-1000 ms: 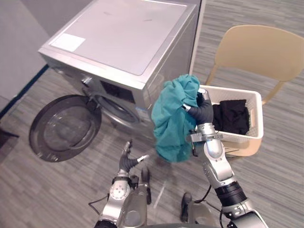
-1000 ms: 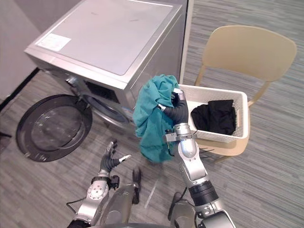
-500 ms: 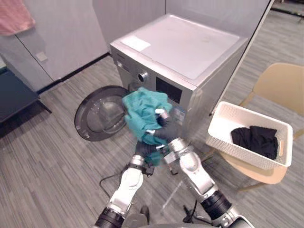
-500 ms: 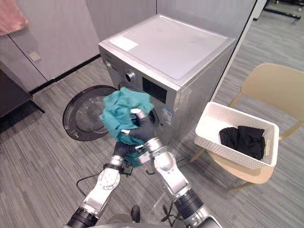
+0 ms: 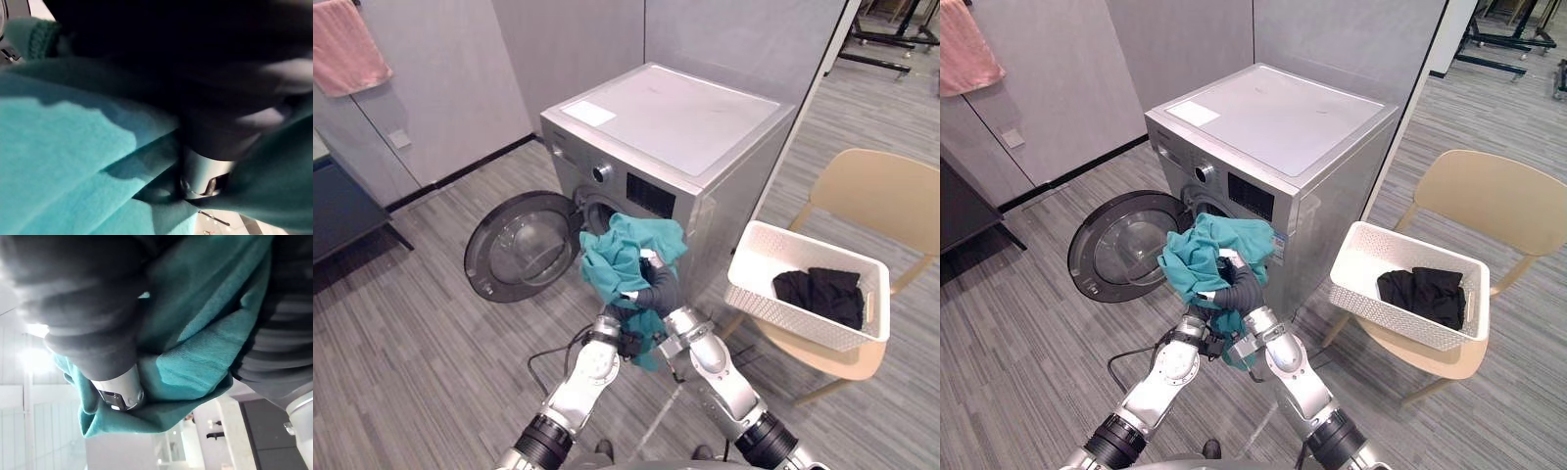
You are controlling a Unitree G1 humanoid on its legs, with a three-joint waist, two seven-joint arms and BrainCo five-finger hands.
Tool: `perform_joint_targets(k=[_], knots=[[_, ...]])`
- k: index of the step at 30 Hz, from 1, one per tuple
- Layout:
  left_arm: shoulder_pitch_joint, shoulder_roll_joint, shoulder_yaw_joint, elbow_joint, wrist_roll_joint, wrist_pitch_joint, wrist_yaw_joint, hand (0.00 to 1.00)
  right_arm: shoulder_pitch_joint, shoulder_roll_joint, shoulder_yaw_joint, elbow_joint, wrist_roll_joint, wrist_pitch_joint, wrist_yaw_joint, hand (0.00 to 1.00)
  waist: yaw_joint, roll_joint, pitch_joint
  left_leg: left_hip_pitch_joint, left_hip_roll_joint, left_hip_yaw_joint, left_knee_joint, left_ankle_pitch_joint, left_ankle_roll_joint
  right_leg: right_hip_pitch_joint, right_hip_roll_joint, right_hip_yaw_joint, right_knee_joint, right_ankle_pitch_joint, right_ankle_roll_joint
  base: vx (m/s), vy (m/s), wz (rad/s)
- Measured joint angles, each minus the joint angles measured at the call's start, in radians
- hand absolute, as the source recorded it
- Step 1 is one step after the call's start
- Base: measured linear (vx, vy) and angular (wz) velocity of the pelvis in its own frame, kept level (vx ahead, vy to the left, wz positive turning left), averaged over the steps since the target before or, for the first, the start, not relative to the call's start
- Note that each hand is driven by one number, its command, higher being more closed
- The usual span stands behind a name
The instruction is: Pick up the laundry basket with both hands and put the clothes into the washing machine.
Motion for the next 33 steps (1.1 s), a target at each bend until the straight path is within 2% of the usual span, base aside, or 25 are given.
perform_joint_targets(k=[5, 8, 10, 12, 16, 18, 22, 24, 25, 26, 29, 30, 32, 33], knots=[[0.044, 0.000, 0.021, 0.001, -0.008, 0.000, -0.004, 1.00, 0.045, -0.010, -0.010, -0.003, -0.065, 0.004, -0.002, 0.00, 0.003, -0.008, -0.007, 0.017, 0.008, 0.020, -0.016, 0.000, 0.000, 0.000, 0.010, 0.019, -0.001, 0.000, -0.001, 0.03, -0.019, -0.11], [0.086, -0.013, 0.087, 0.001, -0.011, -0.001, -0.010, 1.00, 0.111, -0.009, -0.073, -0.015, -0.198, 0.013, -0.015, 0.00, 0.004, -0.018, -0.013, 0.021, 0.005, 0.022, -0.021, 0.000, 0.000, -0.001, 0.017, 0.023, -0.002, -0.001, -0.001, 0.05, -0.007, -0.02], [0.113, -0.021, 0.143, 0.001, -0.011, -0.009, -0.021, 1.00, 0.161, -0.011, -0.153, -0.034, -0.338, 0.021, -0.054, 0.00, 0.004, -0.017, -0.013, 0.022, 0.003, 0.022, -0.025, 0.000, 0.000, -0.001, 0.019, 0.023, -0.003, -0.002, -0.001, 0.02, 0.001, 0.00], [0.134, -0.021, 0.176, 0.001, -0.010, -0.021, -0.022, 1.00, 0.197, -0.016, -0.234, -0.034, -0.401, 0.024, -0.095, 0.00, 0.004, -0.018, -0.013, 0.021, 0.000, 0.020, -0.028, 0.000, 0.000, -0.001, 0.018, 0.023, -0.005, -0.003, 0.000, 0.00, 0.000, 0.00], [0.192, -0.008, 0.239, 0.031, -0.010, -0.030, -0.026, 1.00, 0.268, -0.050, -0.384, -0.032, -0.488, 0.036, -0.163, 0.00, 0.003, -0.018, -0.013, 0.006, -0.002, 0.009, -0.027, -0.001, 0.001, -0.014, 0.013, 0.017, 0.004, -0.020, 0.013, 0.03, 0.000, 0.07], [0.201, 0.000, 0.264, 0.081, -0.013, -0.030, -0.030, 1.00, 0.281, -0.063, -0.422, 0.004, -0.510, 0.040, -0.168, 0.00, 0.001, -0.021, -0.010, -0.028, -0.005, -0.006, -0.013, -0.001, 0.001, -0.044, 0.006, 0.008, 0.031, -0.037, 0.014, 0.03, -0.023, 0.23], [0.200, 0.005, 0.280, 0.170, -0.036, -0.028, -0.060, 1.00, 0.280, -0.065, -0.489, 0.226, -0.539, 0.065, -0.181, 0.00, 0.002, -0.039, 0.008, -0.125, -0.024, -0.084, 0.042, 0.002, 0.003, -0.095, -0.046, -0.090, 0.138, -0.111, 0.019, 0.01, -0.035, 0.76], [0.200, 0.011, 0.281, 0.204, -0.047, -0.027, -0.069, 1.00, 0.276, -0.054, -0.521, 0.333, -0.552, 0.086, -0.182, 0.00, 0.001, -0.043, 0.016, -0.161, -0.026, -0.017, 0.061, 0.001, 0.047, -0.091, -0.083, -0.155, 0.156, -0.142, 0.018, 0.01, 0.013, 1.01], [0.200, 0.013, 0.285, 0.217, -0.047, -0.026, -0.069, 1.00, 0.272, -0.045, -0.536, 0.386, -0.555, 0.092, -0.184, 0.00, 0.002, -0.046, 0.020, -0.176, -0.019, 0.062, 0.081, -0.009, 0.072, -0.088, -0.094, -0.179, 0.159, -0.148, 0.022, 0.07, 0.038, 0.86], [0.200, 0.010, 0.303, 0.247, -0.049, -0.026, -0.070, 1.00, 0.251, -0.039, -0.544, 0.473, -0.558, 0.101, -0.185, 0.00, 0.002, -0.041, 0.030, -0.186, -0.007, 0.125, 0.103, -0.001, 0.059, -0.071, -0.105, -0.212, 0.161, -0.145, 0.030, 0.09, 0.028, 0.76], [0.204, 0.012, 0.340, 0.311, -0.055, -0.022, -0.081, 1.00, 0.215, -0.017, -0.543, 0.598, -0.558, 0.120, -0.182, 0.00, 0.003, -0.044, 0.039, -0.179, -0.019, 0.130, 0.110, -0.001, 0.057, -0.045, -0.110, -0.232, 0.150, -0.138, 0.040, 0.15, 0.038, 0.44], [0.210, 0.013, 0.359, 0.333, -0.057, -0.020, -0.089, 1.00, 0.193, -0.005, -0.543, 0.646, -0.557, 0.125, -0.180, 0.00, 0.003, -0.045, 0.051, -0.178, -0.026, 0.132, 0.120, -0.009, 0.049, -0.031, -0.121, -0.235, 0.139, -0.134, 0.047, 0.18, 0.089, 0.19], [0.234, 0.011, 0.368, 0.345, -0.065, -0.017, -0.095, 1.00, 0.167, 0.008, -0.543, 0.704, -0.558, 0.138, -0.178, 0.00, 0.006, -0.049, 0.067, -0.184, -0.043, 0.135, 0.170, -0.066, 0.062, -0.018, -0.150, -0.243, 0.175, -0.150, 0.069, 0.13, 0.111, 0.20], [0.253, 0.010, 0.368, 0.346, -0.066, -0.015, -0.112, 1.00, 0.169, 0.013, -0.546, 0.713, -0.557, 0.147, -0.178, 0.00, 0.000, -0.060, 0.077, -0.188, -0.066, 0.127, 0.213, -0.115, 0.069, -0.018, -0.200, -0.242, 0.261, -0.187, 0.084, 0.10, 0.112, 0.49]])
